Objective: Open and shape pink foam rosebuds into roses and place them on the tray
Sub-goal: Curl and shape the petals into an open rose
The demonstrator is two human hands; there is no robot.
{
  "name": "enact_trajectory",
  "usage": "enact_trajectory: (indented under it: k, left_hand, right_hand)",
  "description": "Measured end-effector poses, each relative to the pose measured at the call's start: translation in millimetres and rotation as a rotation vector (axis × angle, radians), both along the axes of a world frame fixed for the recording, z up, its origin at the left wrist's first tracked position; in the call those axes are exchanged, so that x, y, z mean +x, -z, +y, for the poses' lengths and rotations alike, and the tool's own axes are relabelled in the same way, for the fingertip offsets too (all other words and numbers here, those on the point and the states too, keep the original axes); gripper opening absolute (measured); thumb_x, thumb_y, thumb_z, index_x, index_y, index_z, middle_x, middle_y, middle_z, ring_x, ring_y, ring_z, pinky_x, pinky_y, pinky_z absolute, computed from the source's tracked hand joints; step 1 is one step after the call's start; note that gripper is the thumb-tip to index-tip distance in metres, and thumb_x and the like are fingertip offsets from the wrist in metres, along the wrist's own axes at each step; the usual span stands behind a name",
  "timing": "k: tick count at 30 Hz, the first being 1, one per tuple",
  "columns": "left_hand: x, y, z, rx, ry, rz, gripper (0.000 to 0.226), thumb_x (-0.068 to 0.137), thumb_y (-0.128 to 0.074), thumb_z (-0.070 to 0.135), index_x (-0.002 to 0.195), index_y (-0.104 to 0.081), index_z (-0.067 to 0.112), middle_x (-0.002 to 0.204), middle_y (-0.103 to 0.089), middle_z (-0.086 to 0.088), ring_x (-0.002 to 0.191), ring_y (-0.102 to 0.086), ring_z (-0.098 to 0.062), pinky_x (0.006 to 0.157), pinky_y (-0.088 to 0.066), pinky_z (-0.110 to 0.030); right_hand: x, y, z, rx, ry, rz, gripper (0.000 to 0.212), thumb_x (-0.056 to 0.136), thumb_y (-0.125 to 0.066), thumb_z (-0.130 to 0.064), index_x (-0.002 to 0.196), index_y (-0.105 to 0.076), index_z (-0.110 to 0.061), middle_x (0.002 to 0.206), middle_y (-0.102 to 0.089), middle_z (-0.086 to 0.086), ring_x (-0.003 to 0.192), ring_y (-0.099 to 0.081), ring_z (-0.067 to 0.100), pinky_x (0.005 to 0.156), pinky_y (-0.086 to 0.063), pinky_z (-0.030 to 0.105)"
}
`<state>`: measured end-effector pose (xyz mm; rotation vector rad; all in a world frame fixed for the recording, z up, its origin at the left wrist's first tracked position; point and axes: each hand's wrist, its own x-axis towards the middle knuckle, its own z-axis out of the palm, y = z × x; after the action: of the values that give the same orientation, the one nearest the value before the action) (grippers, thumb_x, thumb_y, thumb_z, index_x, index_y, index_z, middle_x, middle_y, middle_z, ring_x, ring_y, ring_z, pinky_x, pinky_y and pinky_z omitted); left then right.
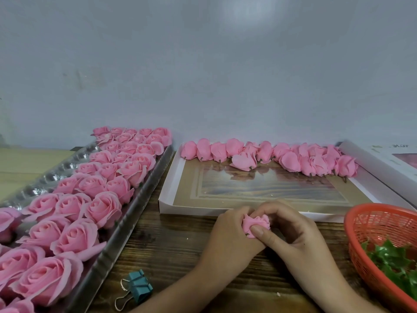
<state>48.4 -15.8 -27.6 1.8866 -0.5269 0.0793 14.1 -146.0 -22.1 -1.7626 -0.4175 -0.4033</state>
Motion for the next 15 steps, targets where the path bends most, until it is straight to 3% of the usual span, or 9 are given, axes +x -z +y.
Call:
enact_trajectory:
  k: [2, 7, 9, 15]
  left_hand:
    - [-0.4, -0.9, -0.3, 0.0, 0.003, 0.001, 0.016, 0.074, -0.068, 0.02, 0.081, -0.062, 0.007, 0.077, -0.066, -0.012, 0.074, -0.061, -0.027, 0.066, -0.05, -0.042]
    - [1.5, -1.2, 1.1, -0.02, 0.042, 0.023, 0.02, 0.074, -0.069, 0.023, 0.093, -0.068, 0.015, 0.084, -0.071, -0.001, 0.079, -0.066, -0.013, 0.074, -0.054, -0.036]
    - [1.6, -0.1, 1.5, -0.008, 0.036, 0.018, 0.016, 0.075, -0.07, 0.023, 0.089, -0.067, 0.016, 0.082, -0.07, 0.0, 0.076, -0.065, -0.012, 0.071, -0.054, -0.035]
    - [0.7, 0.5, 0.8, 0.012, 0.015, -0.023, 0.012, 0.073, -0.069, 0.02, 0.08, -0.062, 0.014, 0.074, -0.065, -0.001, 0.07, -0.061, -0.017, 0.064, -0.05, -0.033]
  right_hand:
    - [-0.6, -0.3, 0.6, 0.009, 0.003, 0.011, 0.015, 0.076, -0.076, -0.033, 0.087, -0.07, -0.025, 0.092, -0.068, 0.003, 0.088, -0.065, 0.017, 0.077, -0.05, 0.022]
    - [-2.0, 0.3, 2.4, 0.018, 0.046, 0.047, 0.031, 0.072, -0.083, -0.043, 0.096, -0.066, -0.032, 0.094, -0.069, 0.002, 0.089, -0.065, 0.023, 0.084, -0.052, 0.043]
    - [-2.6, 0.3, 2.3, 0.013, 0.059, 0.044, 0.03, 0.072, -0.084, -0.044, 0.094, -0.067, -0.033, 0.092, -0.067, 0.003, 0.087, -0.063, 0.027, 0.081, -0.052, 0.046]
    - [-1.0, 0.7, 0.5, -0.051, 0.027, -0.026, 0.01, 0.08, -0.075, -0.031, 0.086, -0.068, -0.027, 0.09, -0.064, -0.004, 0.086, -0.061, 0.021, 0.075, -0.049, 0.033]
